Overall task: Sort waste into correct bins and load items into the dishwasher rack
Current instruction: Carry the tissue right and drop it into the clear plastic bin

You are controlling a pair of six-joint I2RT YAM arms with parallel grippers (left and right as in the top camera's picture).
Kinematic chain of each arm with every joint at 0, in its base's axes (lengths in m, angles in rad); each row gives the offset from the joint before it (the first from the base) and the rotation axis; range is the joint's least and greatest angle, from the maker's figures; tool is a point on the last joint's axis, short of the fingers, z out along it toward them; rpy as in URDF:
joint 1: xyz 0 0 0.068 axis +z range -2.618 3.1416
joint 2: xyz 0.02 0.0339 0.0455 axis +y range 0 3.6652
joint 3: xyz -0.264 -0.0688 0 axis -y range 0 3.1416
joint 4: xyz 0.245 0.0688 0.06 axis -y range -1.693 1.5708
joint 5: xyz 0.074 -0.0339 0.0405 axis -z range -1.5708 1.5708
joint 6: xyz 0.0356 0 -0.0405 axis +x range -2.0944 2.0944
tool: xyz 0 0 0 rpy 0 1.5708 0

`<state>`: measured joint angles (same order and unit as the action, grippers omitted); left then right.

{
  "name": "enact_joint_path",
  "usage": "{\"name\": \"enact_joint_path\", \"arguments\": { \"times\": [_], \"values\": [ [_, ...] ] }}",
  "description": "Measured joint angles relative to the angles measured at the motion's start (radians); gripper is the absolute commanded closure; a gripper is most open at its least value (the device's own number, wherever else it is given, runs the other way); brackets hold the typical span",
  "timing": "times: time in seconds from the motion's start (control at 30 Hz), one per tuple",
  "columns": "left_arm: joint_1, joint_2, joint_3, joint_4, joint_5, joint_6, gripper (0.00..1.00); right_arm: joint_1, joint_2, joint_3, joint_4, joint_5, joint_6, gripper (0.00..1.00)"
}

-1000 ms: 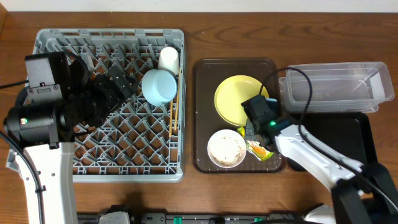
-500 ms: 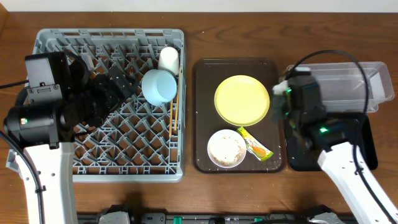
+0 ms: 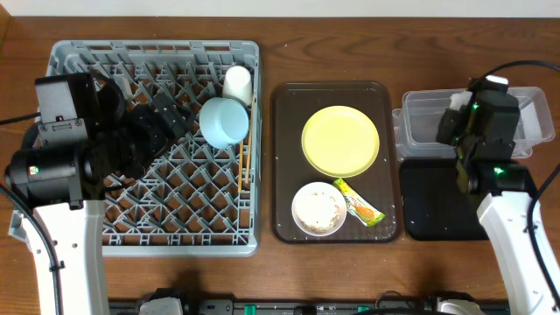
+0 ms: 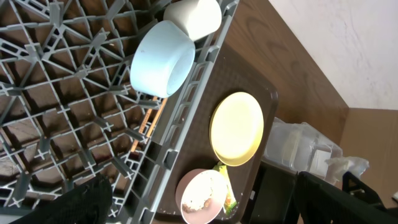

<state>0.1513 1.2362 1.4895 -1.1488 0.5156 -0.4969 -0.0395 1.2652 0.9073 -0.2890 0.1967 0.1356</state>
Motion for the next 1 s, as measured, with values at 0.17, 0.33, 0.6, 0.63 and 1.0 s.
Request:
{"name": "enact_joint_path", "arguments": {
  "times": [0.17, 0.33, 0.6, 0.63, 1.0],
  "values": [
    [0.000, 0.000, 0.000, 0.000, 0.000, 0.000, 0.06, -0.037, 0.097, 0.000, 0.043, -0.027, -0.012, 0.83],
    [0.000, 0.000, 0.000, 0.000, 0.000, 0.000, 0.06, -0.038, 0.176, 0.000, 0.082, -0.045, -0.015, 0.12],
    [0.000, 0.000, 0.000, 0.000, 0.000, 0.000, 0.06, -0.038, 0.148, 0.003, 0.014, -0.163, -0.019, 0.17],
    [0.000, 0.000, 0.000, 0.000, 0.000, 0.000, 0.06, -0.038, 0.125, 0.005, -0.012, -0.203, -0.019, 0.18],
    [0.000, 0.000, 0.000, 0.000, 0.000, 0.000, 0.06, 0.023, -0.138, 0.037, -0.596, -0.580, -0.015, 0.44]
  ]
}}
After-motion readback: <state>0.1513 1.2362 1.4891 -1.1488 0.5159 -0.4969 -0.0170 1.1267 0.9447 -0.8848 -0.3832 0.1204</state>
